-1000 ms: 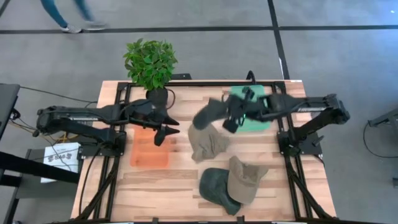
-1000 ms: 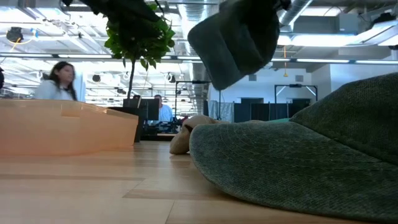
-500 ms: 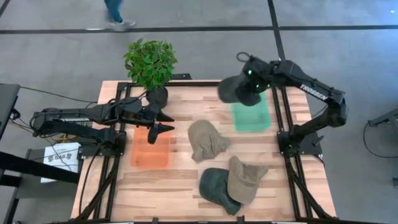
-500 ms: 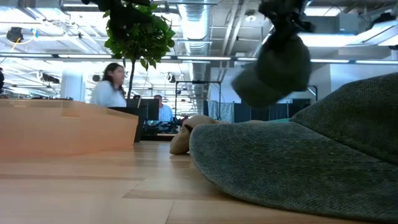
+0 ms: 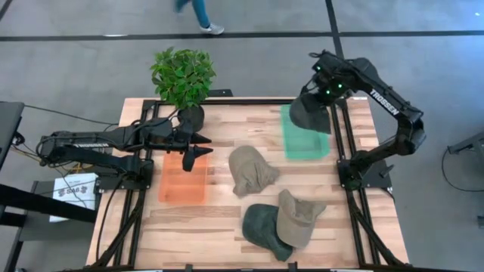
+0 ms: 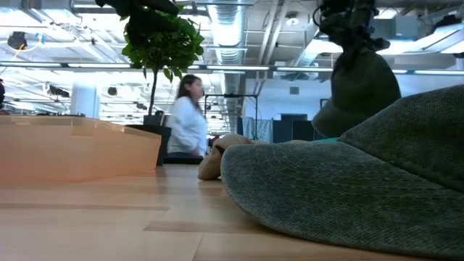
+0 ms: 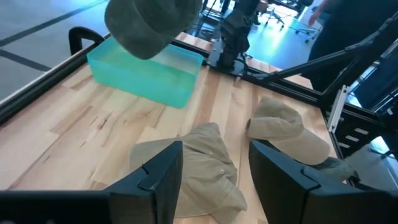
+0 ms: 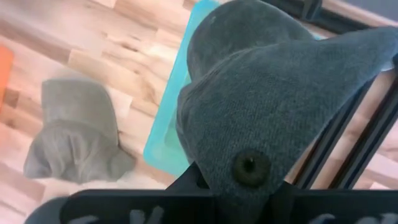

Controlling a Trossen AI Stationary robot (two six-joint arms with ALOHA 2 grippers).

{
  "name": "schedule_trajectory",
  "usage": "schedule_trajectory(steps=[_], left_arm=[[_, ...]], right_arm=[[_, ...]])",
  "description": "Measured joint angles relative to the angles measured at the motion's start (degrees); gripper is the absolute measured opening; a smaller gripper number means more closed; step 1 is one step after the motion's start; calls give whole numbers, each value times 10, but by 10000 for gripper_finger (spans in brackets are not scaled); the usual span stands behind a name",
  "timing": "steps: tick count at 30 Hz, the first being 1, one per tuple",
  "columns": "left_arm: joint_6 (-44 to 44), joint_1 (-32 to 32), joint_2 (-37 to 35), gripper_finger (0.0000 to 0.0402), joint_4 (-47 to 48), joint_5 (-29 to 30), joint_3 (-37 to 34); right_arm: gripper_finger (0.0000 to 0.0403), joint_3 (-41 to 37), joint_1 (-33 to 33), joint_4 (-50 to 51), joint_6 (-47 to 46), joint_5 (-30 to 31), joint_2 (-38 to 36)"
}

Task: Pick & Place hat
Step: Put the top blue cap into the blue bin

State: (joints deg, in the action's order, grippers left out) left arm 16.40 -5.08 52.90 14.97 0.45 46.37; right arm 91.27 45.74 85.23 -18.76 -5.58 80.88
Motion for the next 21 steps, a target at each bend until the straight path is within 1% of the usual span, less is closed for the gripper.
schedule_trajectory(steps=[4, 9, 14, 18, 21], left_arm=[[4, 0, 0, 180, 0, 0, 0], [9, 0, 0, 180, 0, 1, 0], [23, 0, 0, 180, -1, 2, 0], [29, 0, 0, 180, -1, 2, 0], [35, 0, 0, 180, -1, 1, 0]], right_arm=[[0, -18, 14, 1, 22, -30, 0], [0, -72, 25, -9, 52, -63, 0], [0, -130, 38, -58, 72, -146, 0], [0, -157, 52, -96, 74, -154, 0], [0, -168, 65, -106, 96, -152, 0]])
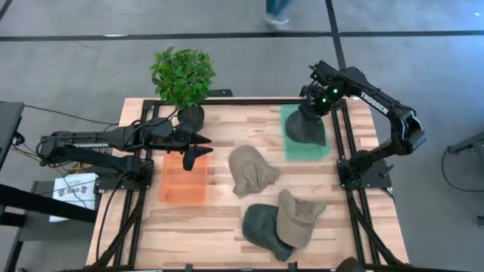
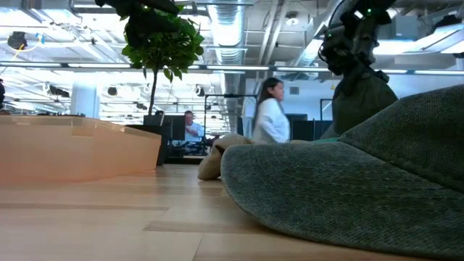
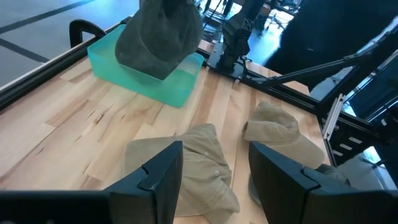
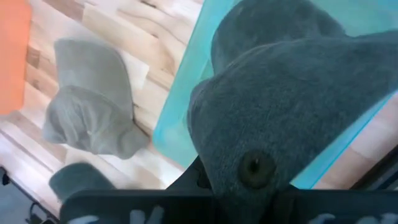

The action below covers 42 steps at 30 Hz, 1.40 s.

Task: Pick & Place hat
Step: Put the top blue cap into the blue bin

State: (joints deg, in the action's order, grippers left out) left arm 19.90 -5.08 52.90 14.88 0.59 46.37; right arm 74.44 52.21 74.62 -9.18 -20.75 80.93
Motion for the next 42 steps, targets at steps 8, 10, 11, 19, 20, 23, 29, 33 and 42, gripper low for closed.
schedule_trajectory(steps=[8, 10, 11, 19, 20, 23, 29, 33, 42], left_arm=[[2, 0, 0, 180, 0, -2, 0], [3, 0, 0, 180, 0, -2, 0], [3, 0, 0, 180, 0, -2, 0], [3, 0, 0, 180, 0, -2, 0], [3, 0, 0, 180, 0, -2, 0], [3, 0, 0, 180, -1, -2, 0], [3, 0, 0, 180, -9, -2, 0], [3, 0, 0, 180, -9, -2, 0], [3, 0, 0, 180, -9, 3, 0]], right_arm=[[19, -6, 8, -28, 33, 1, 0], [32, -6, 8, -38, 36, -1, 0], [38, -6, 8, -41, 38, -2, 0], [85, -6, 16, -40, 62, 13, 0], [91, -6, 18, -40, 62, 17, 0], [108, -6, 24, -41, 67, 18, 0], [151, -6, 36, -44, 81, 18, 0], [188, -6, 43, -44, 89, 18, 0], [228, -6, 37, -44, 109, 9, 0]])
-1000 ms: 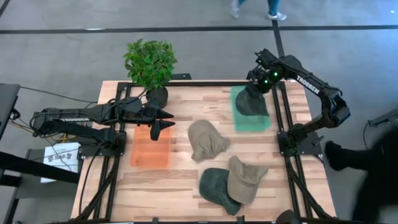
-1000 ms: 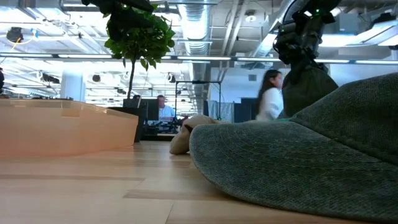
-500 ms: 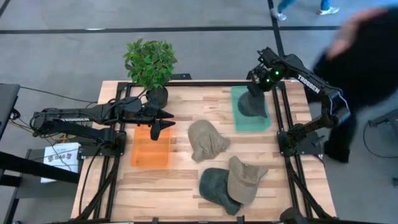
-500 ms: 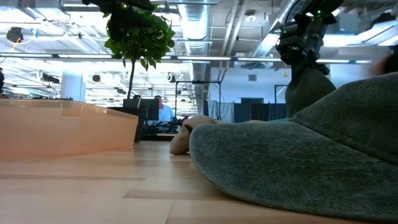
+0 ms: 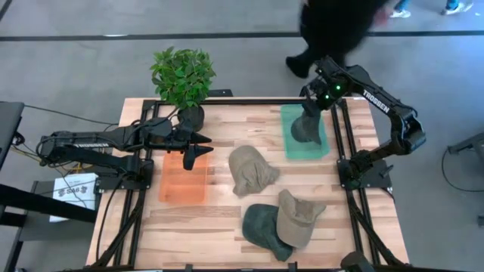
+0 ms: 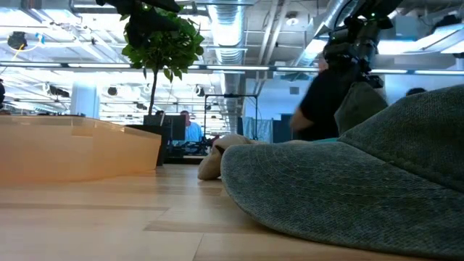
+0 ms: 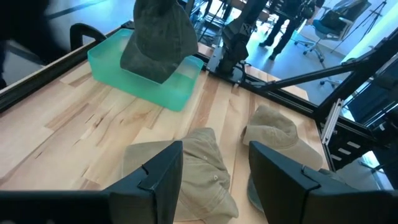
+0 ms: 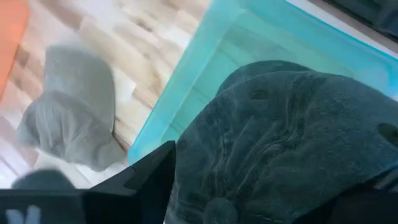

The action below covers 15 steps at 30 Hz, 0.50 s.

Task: Pick & Place hat
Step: Put the top blue cap into the blue bin

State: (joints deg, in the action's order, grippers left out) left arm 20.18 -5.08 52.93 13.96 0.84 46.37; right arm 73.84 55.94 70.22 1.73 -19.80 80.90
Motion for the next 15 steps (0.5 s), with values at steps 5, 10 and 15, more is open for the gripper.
schedule_trajectory(steps=[5, 10, 15], left_arm=[[0, 0, 0, 180, 0, 0, 0], [0, 0, 0, 180, -8, 0, 0], [1, 0, 0, 180, -8, 2, 0]], right_arm=[[169, 0, -21, 0, 48, -9, 0], [62, 0, -31, -4, 59, -9, 0], [12, 4, -30, 11, 88, -44, 0]])
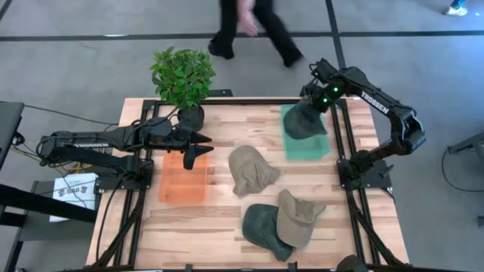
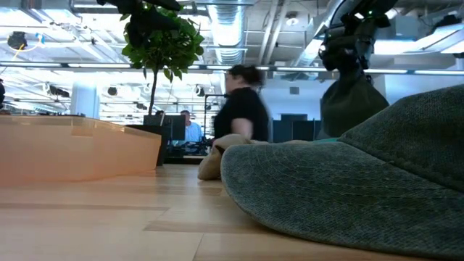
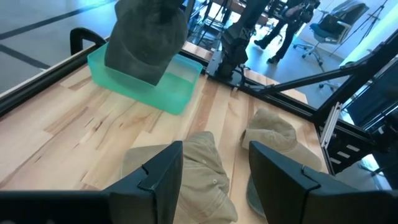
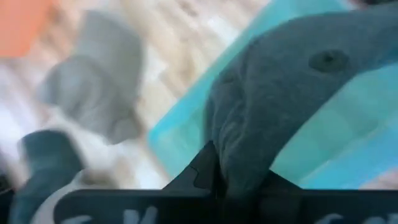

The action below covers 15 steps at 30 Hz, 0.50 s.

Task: Pick & Place hat
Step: Put the top blue cap into the blue bin

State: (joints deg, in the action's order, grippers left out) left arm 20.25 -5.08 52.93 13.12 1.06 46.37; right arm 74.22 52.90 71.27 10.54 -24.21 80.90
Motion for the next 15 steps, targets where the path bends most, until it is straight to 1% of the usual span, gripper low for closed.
schedule_trajectory(steps=[2, 3, 6, 11, 15], left_arm=[[9, 0, 0, 180, 0, 0, 0], [15, 0, 0, 180, 0, 2, 0], [23, 0, 0, 180, 0, 13, 0], [24, 0, 0, 180, 0, 24, 0], [24, 0, 0, 180, 0, 27, 0]], right_arm=[[15, 8, 0, 9, 15, -41, 0], [15, 13, 0, 9, 16, -52, 0], [7, 21, 4, 9, 16, -57, 0], [14, 22, 5, 24, 15, -59, 3], [12, 18, 5, 35, 15, -58, 20]])
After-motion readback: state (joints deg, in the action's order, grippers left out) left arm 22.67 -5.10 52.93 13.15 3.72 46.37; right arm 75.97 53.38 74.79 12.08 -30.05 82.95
